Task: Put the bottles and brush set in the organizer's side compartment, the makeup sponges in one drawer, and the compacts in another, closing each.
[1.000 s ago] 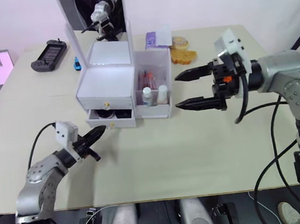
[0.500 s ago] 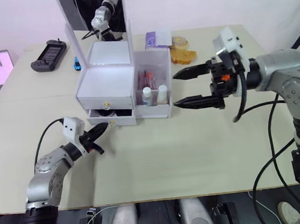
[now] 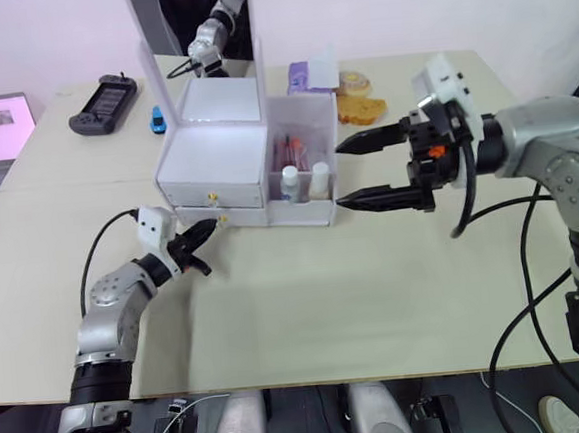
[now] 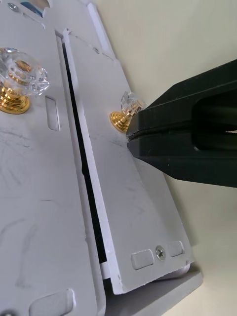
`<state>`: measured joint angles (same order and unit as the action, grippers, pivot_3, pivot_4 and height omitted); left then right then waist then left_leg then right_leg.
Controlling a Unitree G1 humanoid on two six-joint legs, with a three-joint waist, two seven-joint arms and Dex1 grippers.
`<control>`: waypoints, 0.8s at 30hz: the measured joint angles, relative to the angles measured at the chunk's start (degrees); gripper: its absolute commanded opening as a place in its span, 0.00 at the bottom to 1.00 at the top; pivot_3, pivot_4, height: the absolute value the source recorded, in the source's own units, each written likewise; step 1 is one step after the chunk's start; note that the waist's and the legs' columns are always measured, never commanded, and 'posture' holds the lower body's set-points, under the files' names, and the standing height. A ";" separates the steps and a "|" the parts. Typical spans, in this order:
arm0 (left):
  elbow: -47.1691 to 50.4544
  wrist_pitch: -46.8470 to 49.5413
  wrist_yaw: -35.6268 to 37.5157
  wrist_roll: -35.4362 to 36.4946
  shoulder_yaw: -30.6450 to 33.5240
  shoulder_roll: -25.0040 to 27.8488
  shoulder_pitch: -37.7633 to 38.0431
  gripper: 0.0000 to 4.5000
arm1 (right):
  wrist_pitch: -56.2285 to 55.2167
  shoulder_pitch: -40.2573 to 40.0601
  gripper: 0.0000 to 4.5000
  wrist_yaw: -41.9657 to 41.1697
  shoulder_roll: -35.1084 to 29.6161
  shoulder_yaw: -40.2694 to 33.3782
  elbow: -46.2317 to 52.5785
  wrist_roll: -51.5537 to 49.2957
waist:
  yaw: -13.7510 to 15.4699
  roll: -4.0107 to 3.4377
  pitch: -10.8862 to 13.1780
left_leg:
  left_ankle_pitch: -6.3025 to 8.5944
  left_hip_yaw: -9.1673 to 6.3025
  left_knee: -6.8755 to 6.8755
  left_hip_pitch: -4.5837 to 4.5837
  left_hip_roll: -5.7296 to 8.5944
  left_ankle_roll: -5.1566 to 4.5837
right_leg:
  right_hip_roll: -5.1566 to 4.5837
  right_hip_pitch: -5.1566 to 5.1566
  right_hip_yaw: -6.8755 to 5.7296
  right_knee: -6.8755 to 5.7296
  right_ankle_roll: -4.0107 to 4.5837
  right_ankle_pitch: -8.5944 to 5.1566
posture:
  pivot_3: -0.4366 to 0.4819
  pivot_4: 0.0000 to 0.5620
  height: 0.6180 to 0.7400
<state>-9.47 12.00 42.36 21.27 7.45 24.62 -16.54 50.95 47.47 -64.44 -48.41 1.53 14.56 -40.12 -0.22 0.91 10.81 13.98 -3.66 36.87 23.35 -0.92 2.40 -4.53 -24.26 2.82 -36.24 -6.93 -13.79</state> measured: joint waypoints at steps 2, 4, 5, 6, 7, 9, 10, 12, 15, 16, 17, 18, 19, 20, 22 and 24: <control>-0.74 -0.33 0.00 -0.48 0.00 0.00 -0.55 0.00 | 0.00 -0.24 1.00 0.04 -0.01 0.00 0.15 -0.14 | -0.02 0.00 0.00 | 0.00 0.00 0.06 0.01 0.00 0.00 | 0.00 0.03 0.00 0.00 0.00 0.01 | 0.48 0.27 1.00; -1.38 -0.45 -0.02 -0.84 0.01 0.01 -1.15 0.00 | 0.00 -0.27 1.00 0.09 -0.01 0.00 0.36 -0.20 | -0.03 0.00 0.00 | 0.00 -0.02 0.08 0.00 0.01 0.00 | 0.00 0.04 0.00 0.00 0.01 0.02 | 0.48 0.27 1.00; -1.60 -0.47 -0.05 -0.87 0.05 0.01 -1.31 0.00 | 0.00 -0.28 1.00 0.11 -0.01 -0.01 0.49 -0.24 | -0.05 0.00 0.00 | 0.00 -0.02 0.08 0.00 0.00 0.00 | 0.00 0.04 0.00 0.00 0.01 0.02 | 0.48 0.27 1.00; -1.66 -0.48 -0.07 -0.88 0.09 0.04 -1.36 0.00 | 0.00 -0.32 1.00 0.16 -0.02 -0.02 0.55 -0.27 | -0.09 0.00 0.00 | 0.00 -0.02 0.09 0.00 0.00 0.00 | 0.00 0.04 0.00 0.00 0.01 0.03 | 0.48 0.27 1.00; -1.65 -0.46 -0.09 -0.86 0.11 0.08 -1.38 0.00 | 0.00 -0.40 1.00 0.26 -0.02 -0.03 0.57 -0.35 | -0.13 0.00 0.00 | 0.00 -0.01 0.09 0.01 0.00 0.00 | 0.00 0.04 0.00 0.00 0.00 0.03 | 0.48 0.27 1.00; -1.65 -0.28 -0.12 -0.81 0.21 0.23 -1.42 0.00 | 0.00 -0.59 1.00 0.56 -0.02 -0.03 0.70 -0.56 | -0.22 0.00 0.00 | 0.00 -0.02 0.09 0.01 0.00 0.00 | 0.00 0.04 0.00 0.00 -0.01 0.04 | 0.48 0.27 1.00; -1.65 -0.15 -0.24 -0.82 0.32 0.32 -1.48 0.00 | 0.00 -0.71 1.00 0.66 -0.05 -0.04 0.80 -0.60 | -0.26 0.00 0.00 | 0.00 -0.02 0.09 0.01 0.00 0.00 | 0.00 0.04 0.00 0.00 -0.01 0.04 | 0.48 0.27 1.00; -1.80 -0.07 -0.73 -0.83 0.53 0.35 -1.93 0.00 | 0.00 -1.00 1.00 0.85 -0.16 -0.05 0.90 -0.64 | -0.29 0.00 0.00 | 0.00 -0.03 0.09 0.02 0.00 0.00 | 0.00 0.03 0.00 0.00 -0.01 0.04 | 0.48 0.27 1.00; -3.28 -0.10 -0.85 -0.87 0.51 0.27 -3.01 0.00 | 0.00 -1.04 1.00 1.11 -0.21 -0.05 0.91 -0.65 | -0.34 0.00 0.01 | 0.00 -0.03 0.09 0.02 0.00 0.00 | 0.00 0.03 0.00 0.00 -0.01 0.04 | 0.48 0.27 1.00; -3.85 -0.14 -0.86 -0.92 0.51 0.27 -3.40 0.00 | -0.01 -1.05 1.00 1.14 -0.23 -0.05 0.92 -0.66 | -0.34 0.00 0.01 | 0.00 -0.04 0.09 0.02 0.01 0.00 | 0.00 0.03 -0.01 0.00 -0.01 0.04 | 0.48 0.27 1.00; -4.36 -0.18 -0.93 -1.07 0.51 0.28 -3.89 0.00 | -0.01 -1.05 1.00 1.16 -0.25 -0.05 0.92 -0.66 | -0.32 0.00 0.01 | 0.00 -0.04 0.09 0.02 0.00 0.00 | 0.00 0.03 -0.01 0.00 -0.02 0.04 | 0.48 0.27 1.00; -4.93 -0.23 -1.01 -1.17 0.51 0.30 -4.35 0.00 | -0.01 -1.05 1.00 1.17 -0.25 -0.05 0.92 -0.67 | -0.32 0.00 0.01 | 0.00 -0.04 0.10 0.02 0.01 0.00 | 0.00 0.03 -0.01 0.00 -0.02 0.04 | 0.48 0.27 1.00; -5.40 -0.33 -1.08 -1.20 0.52 0.36 -4.65 0.00 | -0.01 -1.05 1.00 1.17 -0.25 -0.05 0.92 -0.67 | -0.35 0.00 0.01 | 0.00 -0.03 0.10 0.02 0.01 0.00 | 0.00 0.03 -0.01 0.00 -0.02 0.04 | 0.48 0.27 1.00; -5.63 -0.47 -1.08 -1.20 0.52 0.41 -4.75 0.00 | -0.01 -1.05 1.00 1.18 -0.26 -0.05 0.92 -0.67 | -0.37 0.00 0.01 | 0.00 -0.04 0.10 0.02 0.01 0.00 | 0.00 0.03 -0.01 0.00 -0.02 0.04 | 0.48 0.27 1.00; -6.26 -0.76 -0.99 -1.20 0.52 0.40 -5.14 0.00 | -0.01 -1.05 1.00 1.19 -0.31 -0.05 0.92 -0.67 | -0.36 0.00 0.01 | 0.00 -0.04 0.10 0.02 0.01 0.00 | 0.00 0.03 -0.01 0.00 -0.03 0.05 | 0.48 0.27 1.00; -7.02 -1.15 -0.80 -1.20 0.52 0.38 -5.64 0.00 | -0.01 -1.05 1.00 1.18 -0.35 -0.05 0.92 -0.67 | -0.34 0.00 0.01 | 0.00 -0.04 0.10 0.03 0.01 0.00 | 0.00 0.03 -0.01 0.00 -0.03 0.05 | 0.48 0.27 1.00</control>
<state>-16.49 10.84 41.56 20.07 7.96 25.00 -22.17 50.94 46.43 -63.25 -48.76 1.48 15.48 -40.79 -0.56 0.91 10.82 13.98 -3.70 36.97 23.37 -0.91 2.40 -4.53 -24.23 2.81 -36.24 -6.96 -13.74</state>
